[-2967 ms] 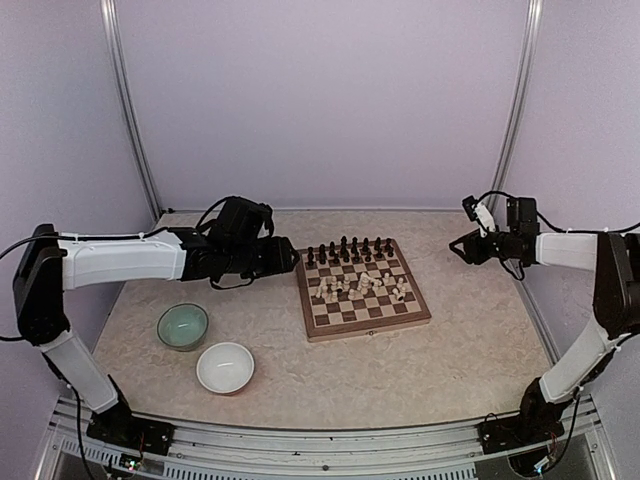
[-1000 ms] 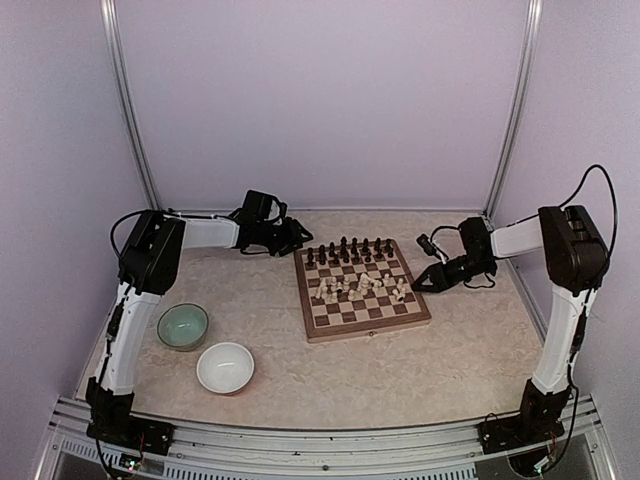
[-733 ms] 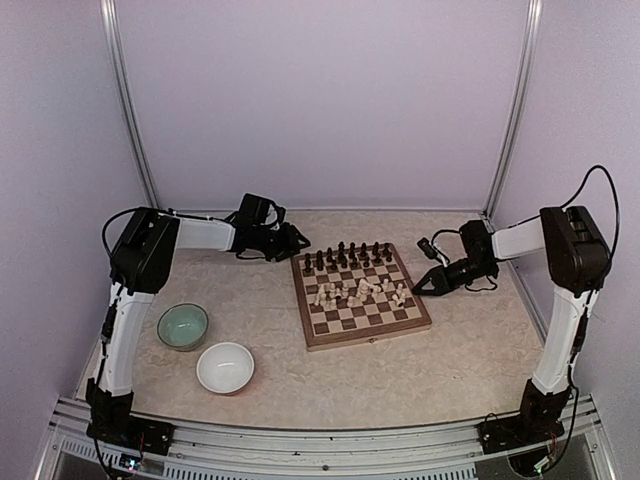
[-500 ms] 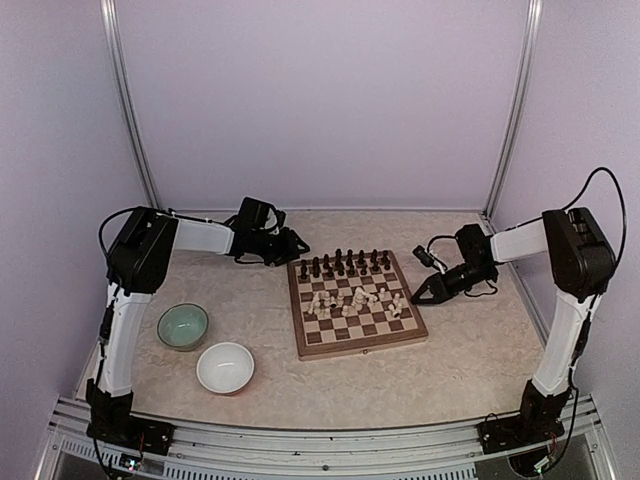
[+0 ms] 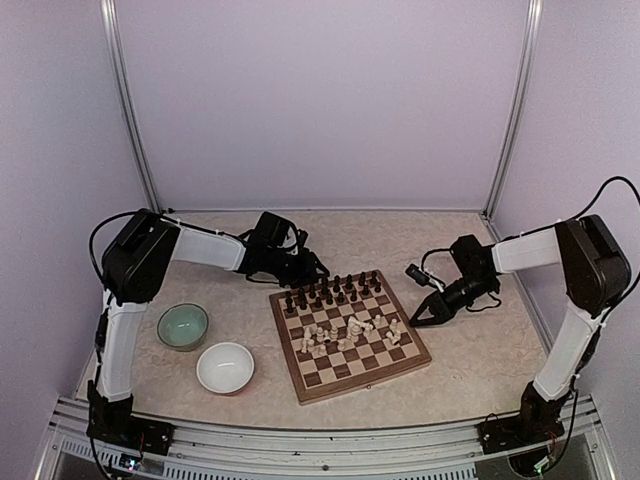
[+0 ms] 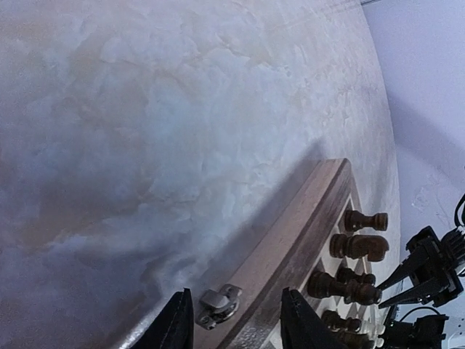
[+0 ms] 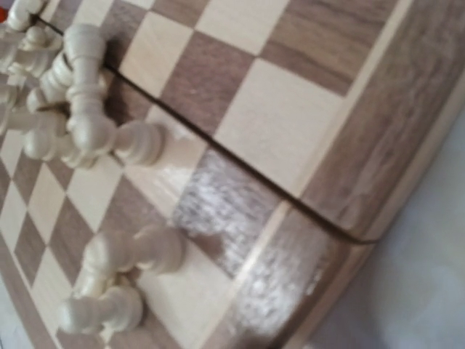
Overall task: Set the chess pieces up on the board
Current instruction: Move the chessboard to the center of the board, then adjust the chessboard at the center of the board.
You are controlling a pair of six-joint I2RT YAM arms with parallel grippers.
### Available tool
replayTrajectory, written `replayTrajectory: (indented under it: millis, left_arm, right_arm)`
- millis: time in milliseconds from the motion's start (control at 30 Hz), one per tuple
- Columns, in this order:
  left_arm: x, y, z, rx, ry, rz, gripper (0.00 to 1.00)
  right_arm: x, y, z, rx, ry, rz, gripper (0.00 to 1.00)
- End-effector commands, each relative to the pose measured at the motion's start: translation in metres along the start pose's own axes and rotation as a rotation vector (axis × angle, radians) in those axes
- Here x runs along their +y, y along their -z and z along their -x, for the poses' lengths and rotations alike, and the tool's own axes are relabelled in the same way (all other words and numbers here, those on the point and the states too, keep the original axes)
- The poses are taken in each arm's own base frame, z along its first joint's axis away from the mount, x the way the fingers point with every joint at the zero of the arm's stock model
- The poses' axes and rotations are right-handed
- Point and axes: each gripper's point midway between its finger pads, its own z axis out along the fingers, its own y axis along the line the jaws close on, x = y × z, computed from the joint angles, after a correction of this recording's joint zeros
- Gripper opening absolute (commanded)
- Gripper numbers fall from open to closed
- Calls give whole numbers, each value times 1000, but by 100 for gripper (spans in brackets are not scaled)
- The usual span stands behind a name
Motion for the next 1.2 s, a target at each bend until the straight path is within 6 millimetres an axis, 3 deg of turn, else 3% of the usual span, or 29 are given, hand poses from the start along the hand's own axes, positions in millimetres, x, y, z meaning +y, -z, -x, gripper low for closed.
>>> replayTrajectory:
  millis: [0,233,400,500,633,767,1000,1167]
  left_arm:
    - [-15,22,23,-62,-20,-10,42]
    - [-19,64,63,-157,-56,22,42]
    - [-48,112,92,-241,-144,65,44]
    - [-67,141,107,-295,-213,98,44]
    - [-79,174,118,-376,-288,150,45]
    - [-86,198,121,-442,-327,145,44]
    - [-82,222,114,-508,-330,128,45]
    - [-74,246,113,-557,-330,142,46]
  right_arm:
    - [16,5,-2,-10,34,31,19]
    - [20,16,-2,-22,96,-27,19]
    - [13,17,-14,29,138,-96,18]
    - [7,18,-24,87,187,-142,10]
    - [-14,24,-38,154,263,-276,4]
    - [-19,14,-53,214,303,-299,2]
    - [25,-18,-85,323,458,-167,0]
    - [45,-20,-84,335,499,-135,1]
